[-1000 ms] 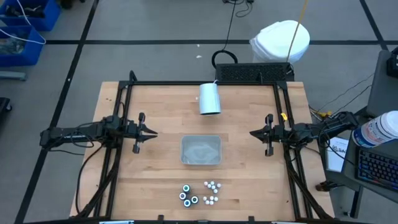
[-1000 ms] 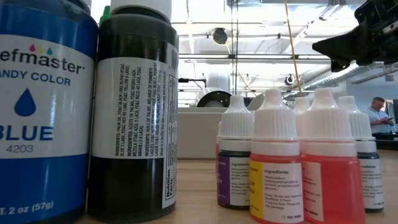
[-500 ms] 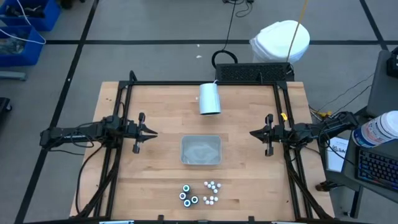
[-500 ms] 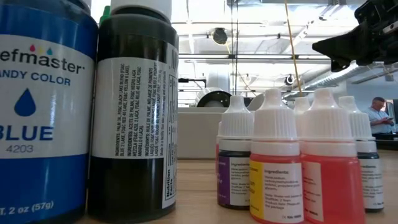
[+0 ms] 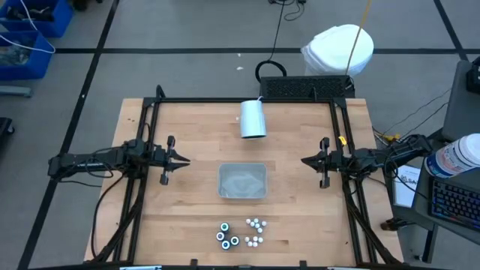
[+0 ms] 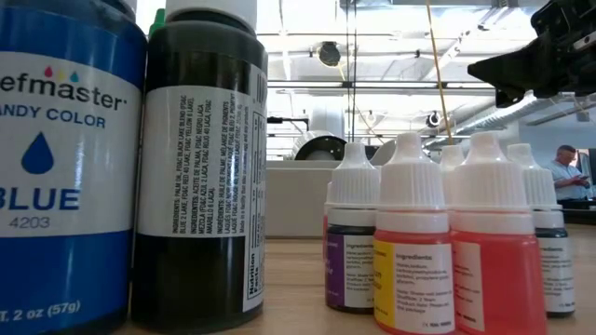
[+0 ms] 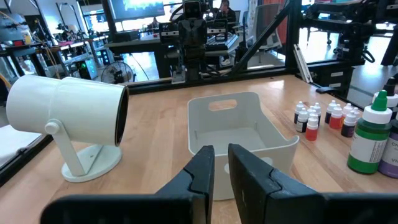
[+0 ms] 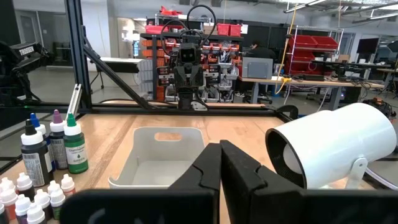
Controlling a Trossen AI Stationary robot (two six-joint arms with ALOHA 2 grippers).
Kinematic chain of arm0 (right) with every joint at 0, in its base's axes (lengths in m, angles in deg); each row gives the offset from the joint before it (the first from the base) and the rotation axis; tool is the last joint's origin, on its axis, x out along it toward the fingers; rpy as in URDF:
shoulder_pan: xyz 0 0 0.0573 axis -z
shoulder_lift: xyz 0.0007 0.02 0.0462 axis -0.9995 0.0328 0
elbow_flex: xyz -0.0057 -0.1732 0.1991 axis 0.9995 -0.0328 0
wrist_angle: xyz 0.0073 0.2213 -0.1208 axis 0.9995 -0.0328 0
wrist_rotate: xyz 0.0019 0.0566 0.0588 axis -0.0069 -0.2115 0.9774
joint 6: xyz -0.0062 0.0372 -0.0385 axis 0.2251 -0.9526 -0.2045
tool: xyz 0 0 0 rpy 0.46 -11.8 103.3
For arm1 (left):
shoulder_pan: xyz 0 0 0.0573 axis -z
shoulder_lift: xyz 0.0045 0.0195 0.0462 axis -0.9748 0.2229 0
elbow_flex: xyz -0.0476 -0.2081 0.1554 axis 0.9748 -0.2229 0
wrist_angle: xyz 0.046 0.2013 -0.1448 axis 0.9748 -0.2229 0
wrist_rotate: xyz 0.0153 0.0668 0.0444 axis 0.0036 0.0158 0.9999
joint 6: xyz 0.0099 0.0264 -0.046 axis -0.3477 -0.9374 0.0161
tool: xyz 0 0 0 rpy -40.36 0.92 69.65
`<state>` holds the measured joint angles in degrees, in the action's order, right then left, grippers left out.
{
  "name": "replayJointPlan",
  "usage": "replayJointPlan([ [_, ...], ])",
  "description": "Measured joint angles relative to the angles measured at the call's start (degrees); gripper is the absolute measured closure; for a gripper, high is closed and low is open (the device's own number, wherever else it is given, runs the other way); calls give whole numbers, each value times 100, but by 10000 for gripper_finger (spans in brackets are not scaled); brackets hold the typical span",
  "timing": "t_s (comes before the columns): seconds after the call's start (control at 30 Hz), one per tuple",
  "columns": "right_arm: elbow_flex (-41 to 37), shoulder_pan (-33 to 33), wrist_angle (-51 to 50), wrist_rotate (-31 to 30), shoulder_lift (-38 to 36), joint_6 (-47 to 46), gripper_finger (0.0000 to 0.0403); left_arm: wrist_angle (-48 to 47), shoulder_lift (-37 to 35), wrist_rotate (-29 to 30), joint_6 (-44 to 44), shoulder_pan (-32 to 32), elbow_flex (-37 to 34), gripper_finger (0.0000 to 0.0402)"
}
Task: Pick & Place food coloring
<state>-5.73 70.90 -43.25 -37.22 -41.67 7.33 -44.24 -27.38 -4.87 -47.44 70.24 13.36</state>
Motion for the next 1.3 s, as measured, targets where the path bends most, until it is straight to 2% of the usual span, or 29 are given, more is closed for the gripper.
replayJointPlan([
  [0.47, 0, 1, 0, 0, 0, 12, 403, -1, 1, 1, 0, 1, -1, 350],
  [0.7, 0, -2, 0, 0, 0, 1287, 403, -2, -1, 0, 0, 1, 1, 350],
  [0.83, 0, 1, 4, -2, 0, 1411, 403, 0, 0, 2, 0, 1, 0, 350],
  [1.1, -2, -2, 27, 0, 0, 1299, 403, 0, -1, 2, 0, 0, 0, 350],
  [1.3, -1, 0, 54, 0, 0, 125, 403, 49, 3, -5, 331, 3, -1, 350],
])
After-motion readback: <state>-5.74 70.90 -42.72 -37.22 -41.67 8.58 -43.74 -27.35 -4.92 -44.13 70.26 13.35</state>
